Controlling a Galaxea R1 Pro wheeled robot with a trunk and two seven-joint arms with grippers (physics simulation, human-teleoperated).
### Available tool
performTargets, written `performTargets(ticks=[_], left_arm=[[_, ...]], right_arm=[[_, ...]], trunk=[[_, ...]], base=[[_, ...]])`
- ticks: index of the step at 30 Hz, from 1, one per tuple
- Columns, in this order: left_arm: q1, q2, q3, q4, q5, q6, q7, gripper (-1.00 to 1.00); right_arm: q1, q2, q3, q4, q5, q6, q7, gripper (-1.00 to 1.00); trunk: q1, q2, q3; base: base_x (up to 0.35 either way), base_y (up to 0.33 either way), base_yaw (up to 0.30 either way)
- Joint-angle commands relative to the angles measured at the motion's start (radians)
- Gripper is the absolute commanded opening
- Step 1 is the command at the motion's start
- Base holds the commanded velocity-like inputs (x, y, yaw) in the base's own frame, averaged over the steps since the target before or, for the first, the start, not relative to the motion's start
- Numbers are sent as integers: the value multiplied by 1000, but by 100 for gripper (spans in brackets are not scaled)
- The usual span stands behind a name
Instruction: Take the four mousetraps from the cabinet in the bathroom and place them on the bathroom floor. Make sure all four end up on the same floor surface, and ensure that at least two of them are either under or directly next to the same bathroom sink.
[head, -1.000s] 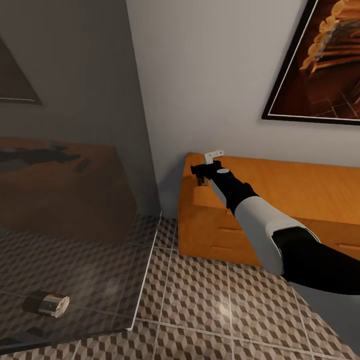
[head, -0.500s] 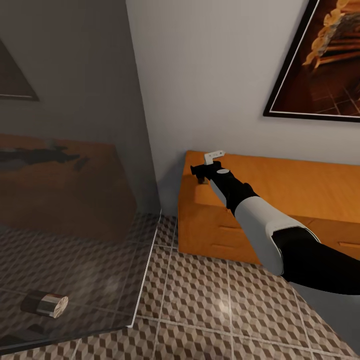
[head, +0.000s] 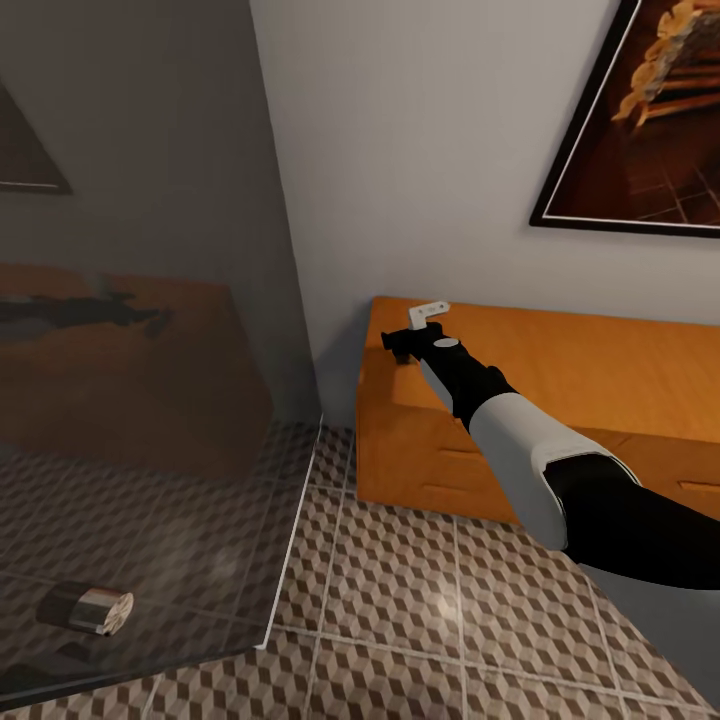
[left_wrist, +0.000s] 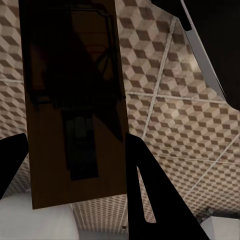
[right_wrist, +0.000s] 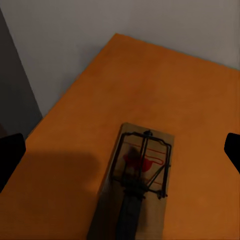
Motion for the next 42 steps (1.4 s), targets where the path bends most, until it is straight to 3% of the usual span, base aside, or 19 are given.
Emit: performTargets(ticks=[1,7,18,42], left_arm=[[-1,0,-8,4,10,-6,-5,-100],[0,-1,-8,4,10,-6,-4,-100],[-1,-2,-8,4,10,-6,-4,-100],[0,-4,-9,3,10,-6,-5,-100]], right_arm=[[0,-1,1,-2,11,7,1,100],[0,-27,1,-2,9,7,5,100],[0,-47,0,24,6,7,1,100],[0,-26,1,50,-6,8,0,100]], trunk=[[0,-1,-2],[0,-1,-8],[0,-1,-19],[0,-1,-23]], base=[[0,0,0],[0,0,0],[0,0,0],[0,0,0]])
